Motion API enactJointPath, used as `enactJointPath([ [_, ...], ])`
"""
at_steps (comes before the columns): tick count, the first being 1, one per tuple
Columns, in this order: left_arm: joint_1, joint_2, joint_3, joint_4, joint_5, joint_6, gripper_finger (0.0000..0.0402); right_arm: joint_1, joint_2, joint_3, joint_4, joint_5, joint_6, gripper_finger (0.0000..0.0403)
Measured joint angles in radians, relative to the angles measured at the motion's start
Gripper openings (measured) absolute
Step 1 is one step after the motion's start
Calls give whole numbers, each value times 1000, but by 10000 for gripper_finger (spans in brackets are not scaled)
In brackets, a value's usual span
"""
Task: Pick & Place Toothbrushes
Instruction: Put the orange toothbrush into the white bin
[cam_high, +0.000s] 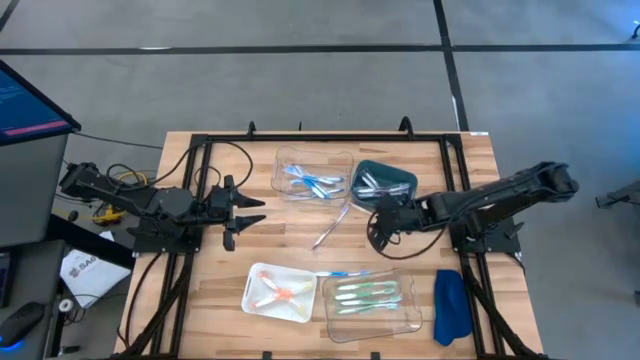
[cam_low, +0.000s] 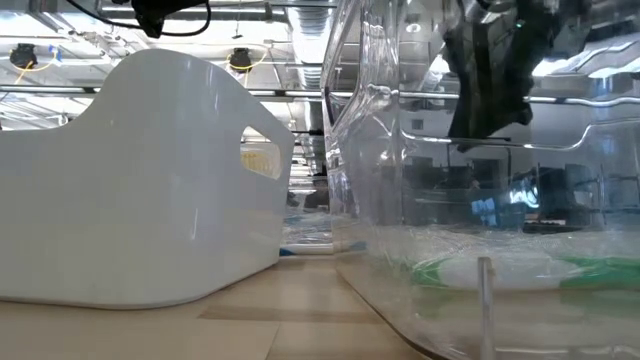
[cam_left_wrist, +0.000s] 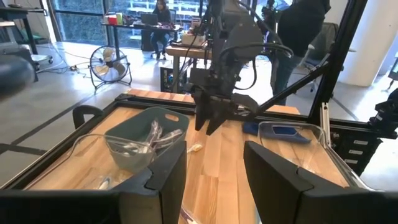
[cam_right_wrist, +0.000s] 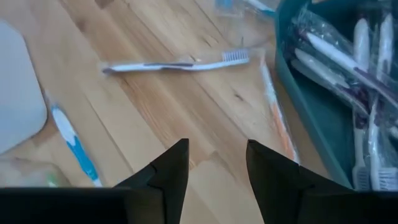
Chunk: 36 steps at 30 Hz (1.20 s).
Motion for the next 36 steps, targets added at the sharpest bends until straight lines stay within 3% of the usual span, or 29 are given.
enactJointPath([
  [23,0,0,0,2,0,0,153,2,0,-17,8,13,-74,144],
  [31,0,0,0,1,0,0,153,44,124,-17,37,80,-174,125],
  [36,0,0,0,1,0,0,153,59,220,-17,38,87,-45,113],
])
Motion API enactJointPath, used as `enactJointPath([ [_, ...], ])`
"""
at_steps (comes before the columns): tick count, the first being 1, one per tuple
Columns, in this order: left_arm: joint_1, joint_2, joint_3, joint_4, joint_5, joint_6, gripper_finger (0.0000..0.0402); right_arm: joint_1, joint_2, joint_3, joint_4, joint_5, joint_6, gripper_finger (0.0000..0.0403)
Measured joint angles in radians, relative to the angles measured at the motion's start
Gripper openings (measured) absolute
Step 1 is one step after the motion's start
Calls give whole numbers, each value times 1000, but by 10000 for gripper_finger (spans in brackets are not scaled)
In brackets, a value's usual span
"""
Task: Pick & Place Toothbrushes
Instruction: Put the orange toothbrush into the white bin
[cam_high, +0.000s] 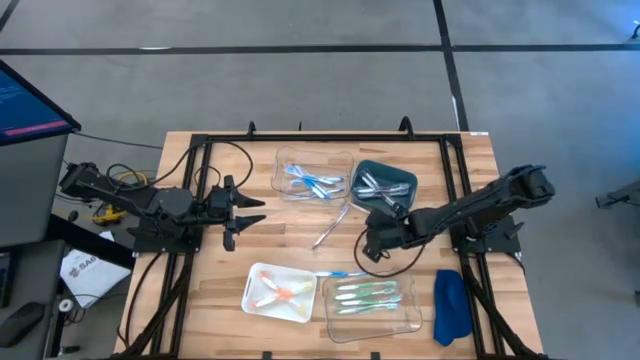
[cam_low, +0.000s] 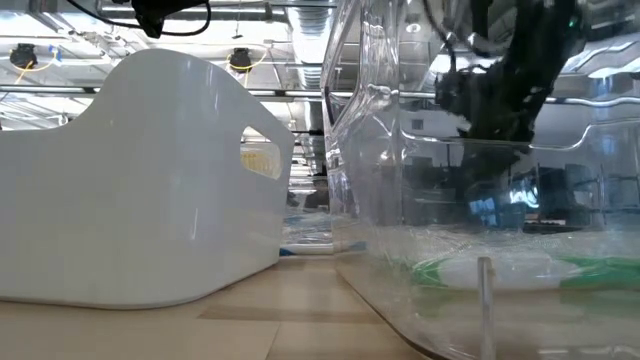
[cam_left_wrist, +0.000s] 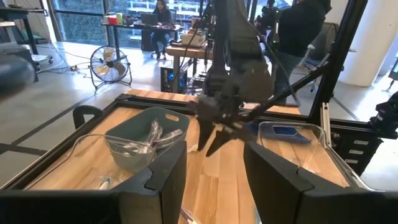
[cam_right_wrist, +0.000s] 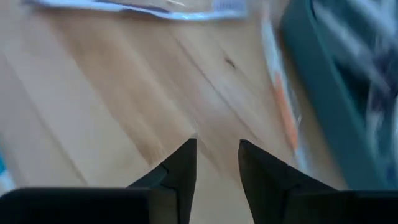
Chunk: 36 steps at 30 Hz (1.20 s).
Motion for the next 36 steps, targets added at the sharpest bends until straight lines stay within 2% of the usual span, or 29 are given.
enactJointPath([
  [4,0,0,0,0,0,0,153,-25,62,0,-18,-5,204,108],
  [6,0,0,0,1,0,0,153,-41,78,1,-15,-6,241,107],
  [17,2,13,0,5,0,3,153,-119,88,2,-70,-9,220,103],
  [20,12,13,-1,7,0,4,153,-121,88,11,-80,-6,226,75],
  [24,19,13,-1,7,0,4,153,-121,88,21,-83,3,170,10],
  [36,19,13,-1,7,0,4,153,-123,126,21,-186,56,217,1],
])
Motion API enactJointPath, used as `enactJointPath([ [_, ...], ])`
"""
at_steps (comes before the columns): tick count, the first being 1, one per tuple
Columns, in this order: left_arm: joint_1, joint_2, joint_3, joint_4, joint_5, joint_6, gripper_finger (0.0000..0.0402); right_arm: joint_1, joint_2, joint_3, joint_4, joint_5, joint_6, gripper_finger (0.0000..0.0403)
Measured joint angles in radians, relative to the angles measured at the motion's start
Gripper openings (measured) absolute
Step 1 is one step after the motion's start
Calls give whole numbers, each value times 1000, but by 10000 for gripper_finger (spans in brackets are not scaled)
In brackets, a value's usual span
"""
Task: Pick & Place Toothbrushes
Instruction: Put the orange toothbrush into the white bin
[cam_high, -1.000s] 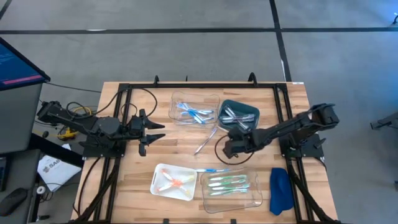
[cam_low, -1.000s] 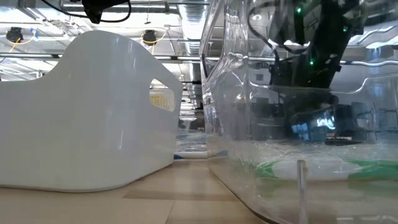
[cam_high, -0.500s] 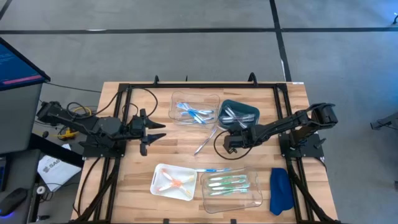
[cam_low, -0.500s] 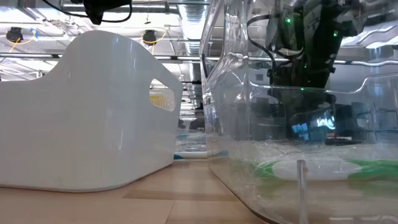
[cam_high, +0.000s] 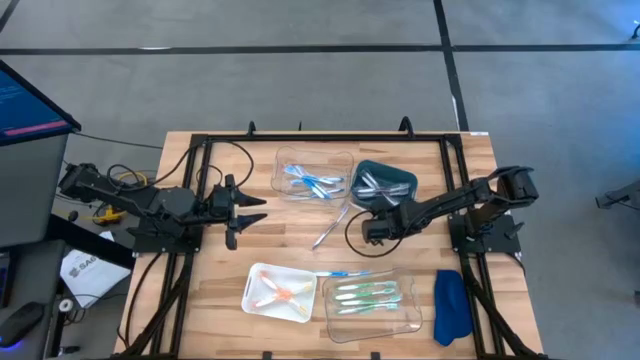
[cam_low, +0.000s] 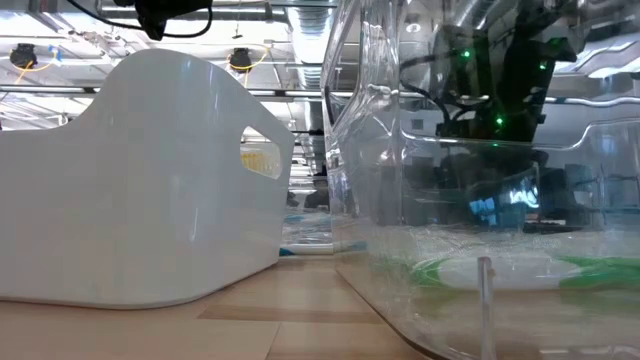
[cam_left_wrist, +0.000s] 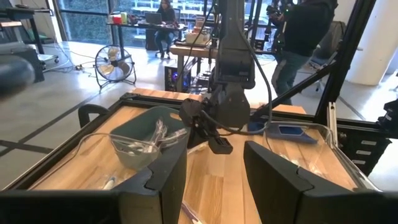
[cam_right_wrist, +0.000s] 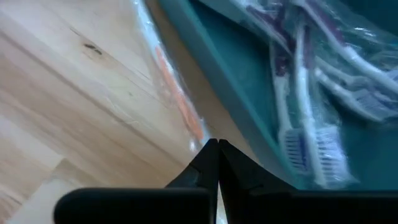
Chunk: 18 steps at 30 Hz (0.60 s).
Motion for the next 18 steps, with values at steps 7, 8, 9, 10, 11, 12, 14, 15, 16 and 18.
enactJointPath([
  [7,0,0,0,0,0,-3,153,0,67,1,3,-3,2,1],
  [8,0,0,0,1,0,-3,153,0,72,2,3,-4,3,1],
  [9,0,0,0,1,0,-3,153,0,76,4,2,-7,3,1],
  [10,0,0,0,0,0,-3,153,0,77,4,2,-7,2,0],
  [11,0,0,0,1,0,-3,153,2,77,4,2,-9,2,0],
  [12,0,0,0,1,0,-3,153,8,77,5,2,-12,2,0],
  [14,0,0,0,1,0,-3,153,18,70,11,-9,-26,2,0],
  [15,0,0,0,1,0,-3,153,25,67,18,-16,-44,-1,0],
  [16,0,0,0,1,0,-3,153,32,67,28,-16,-56,-6,0],
  [18,0,0,0,0,0,-3,153,46,68,45,-24,-83,-28,0],
])
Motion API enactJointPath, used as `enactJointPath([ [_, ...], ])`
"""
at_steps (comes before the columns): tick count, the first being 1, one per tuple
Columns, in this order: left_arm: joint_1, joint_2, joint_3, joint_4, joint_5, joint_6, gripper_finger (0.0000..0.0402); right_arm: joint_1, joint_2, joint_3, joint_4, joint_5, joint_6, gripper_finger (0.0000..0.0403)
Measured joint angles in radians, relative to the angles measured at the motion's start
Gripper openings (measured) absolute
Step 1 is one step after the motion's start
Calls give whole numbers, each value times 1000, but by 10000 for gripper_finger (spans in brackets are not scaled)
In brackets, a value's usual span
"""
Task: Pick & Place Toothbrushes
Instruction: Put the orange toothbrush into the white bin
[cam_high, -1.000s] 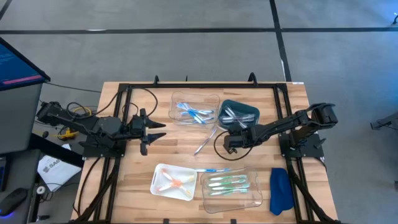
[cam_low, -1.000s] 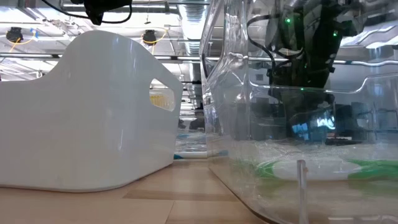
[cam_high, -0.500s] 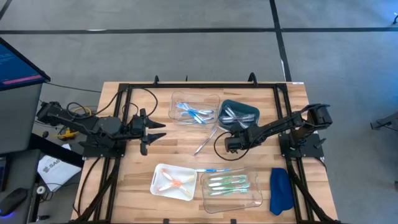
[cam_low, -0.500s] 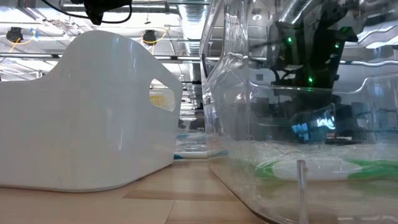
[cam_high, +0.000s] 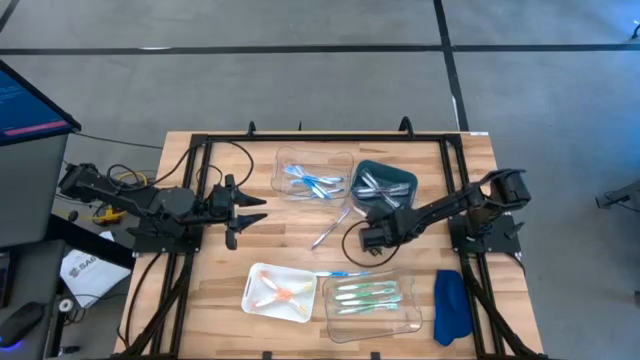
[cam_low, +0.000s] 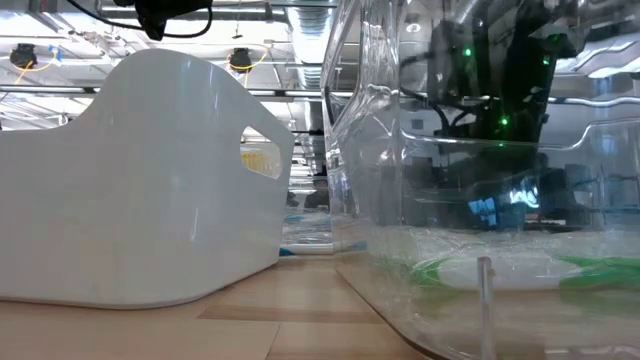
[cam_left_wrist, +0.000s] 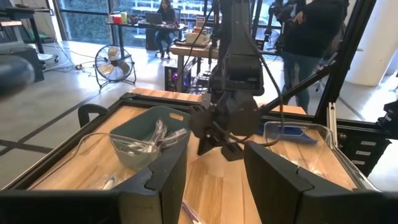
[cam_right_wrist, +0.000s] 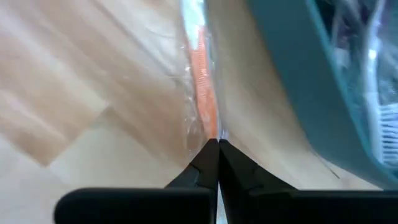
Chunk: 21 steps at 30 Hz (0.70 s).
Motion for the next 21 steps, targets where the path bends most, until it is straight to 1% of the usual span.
enactJointPath([
  [5,0,0,0,0,0,0,153,32,0,38,2,-49,-29,0],
  [13,0,0,0,0,0,0,153,81,0,103,-13,-54,-58,0],
  [18,0,0,0,0,0,0,153,90,0,149,-45,36,-104,0],
  [21,0,0,0,0,0,0,153,80,0,156,-47,52,-78,7],
])
